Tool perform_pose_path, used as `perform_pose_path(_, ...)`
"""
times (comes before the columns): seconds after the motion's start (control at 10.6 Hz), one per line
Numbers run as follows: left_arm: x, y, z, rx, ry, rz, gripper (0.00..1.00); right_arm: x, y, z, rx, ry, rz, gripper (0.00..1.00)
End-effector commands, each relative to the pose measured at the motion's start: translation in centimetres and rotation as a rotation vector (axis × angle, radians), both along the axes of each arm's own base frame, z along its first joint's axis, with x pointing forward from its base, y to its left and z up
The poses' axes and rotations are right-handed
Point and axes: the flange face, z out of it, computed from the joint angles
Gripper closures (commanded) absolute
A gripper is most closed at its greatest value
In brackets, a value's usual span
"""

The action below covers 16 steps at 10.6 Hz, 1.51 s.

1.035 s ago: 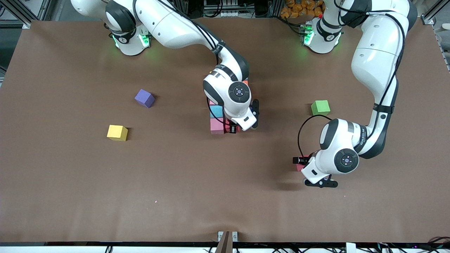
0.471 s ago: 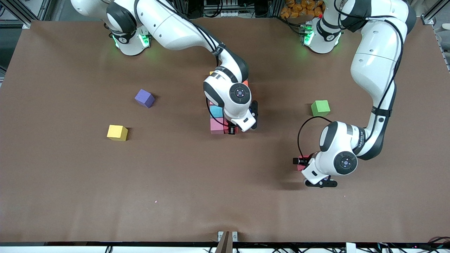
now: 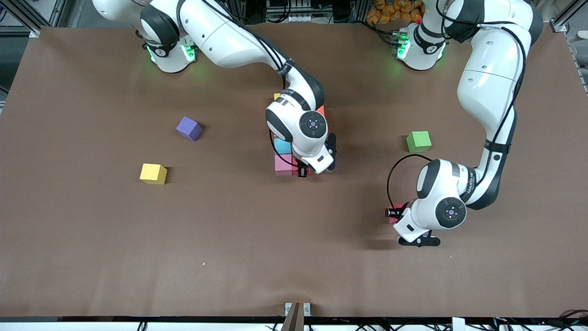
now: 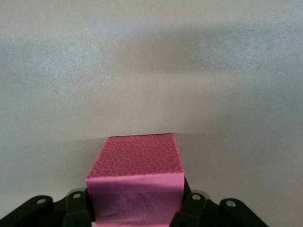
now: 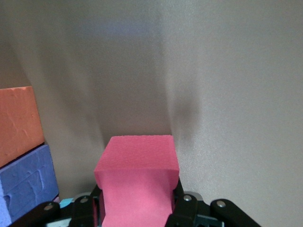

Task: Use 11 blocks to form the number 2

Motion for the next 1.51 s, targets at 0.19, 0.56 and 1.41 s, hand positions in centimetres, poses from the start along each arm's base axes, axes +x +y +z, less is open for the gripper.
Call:
perform_pose_path(0.19,-0.3,-2.3,2.8,0.036,-0.036,0.155,0.76,0.4,0.3,-0.5,0.002,-0.017,0.016,0.67)
perform_pose_path(0.56,-2.7,-7.2,4.0,0.11,0.012,0.654,0.85,0.1,0.7,1.1,0.012,-0.024,0.007,0.0)
perform_pose_path(1.41,-9.8,-10.5,4.3,0.273,0.079,1.206,0.87,7.3,-8.4,11.9,0.017,-0.009,-0.19,0.0)
